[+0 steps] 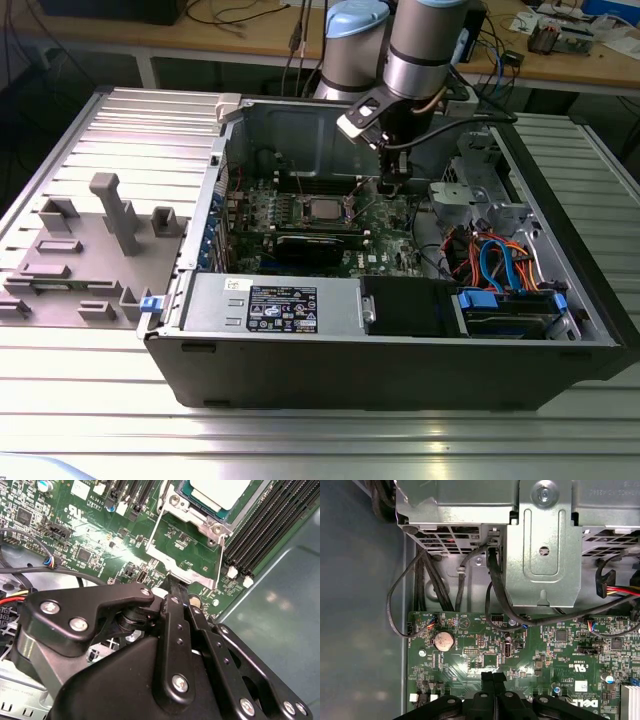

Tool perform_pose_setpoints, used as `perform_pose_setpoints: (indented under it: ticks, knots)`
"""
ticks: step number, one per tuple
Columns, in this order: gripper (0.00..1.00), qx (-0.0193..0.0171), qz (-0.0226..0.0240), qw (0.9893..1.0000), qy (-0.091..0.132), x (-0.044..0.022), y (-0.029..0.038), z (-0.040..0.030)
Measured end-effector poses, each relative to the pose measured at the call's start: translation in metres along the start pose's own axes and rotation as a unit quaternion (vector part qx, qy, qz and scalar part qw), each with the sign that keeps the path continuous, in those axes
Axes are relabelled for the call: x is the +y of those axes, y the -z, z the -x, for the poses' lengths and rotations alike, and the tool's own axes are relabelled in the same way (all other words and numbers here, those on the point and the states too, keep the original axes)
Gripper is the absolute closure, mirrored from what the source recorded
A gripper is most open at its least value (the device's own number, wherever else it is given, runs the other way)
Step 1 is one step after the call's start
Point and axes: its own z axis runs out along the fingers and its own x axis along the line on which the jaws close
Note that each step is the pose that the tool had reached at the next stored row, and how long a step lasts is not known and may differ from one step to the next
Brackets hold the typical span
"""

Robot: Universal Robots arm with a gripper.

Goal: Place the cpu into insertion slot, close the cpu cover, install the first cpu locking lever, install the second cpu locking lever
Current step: 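Close the cpu cover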

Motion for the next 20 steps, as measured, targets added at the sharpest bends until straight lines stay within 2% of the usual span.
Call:
perform_pose_setpoints:
  ticks: [8, 20]
  knots:
    - [0.89, 0.0000, 0.0000, 1.0000, 0.000, -0.0060, 0.0000, -0.0001]
    - [0.89, 0.0000, 0.0000, 1.0000, 0.000, -0.0110, 0.0000, -0.0002]
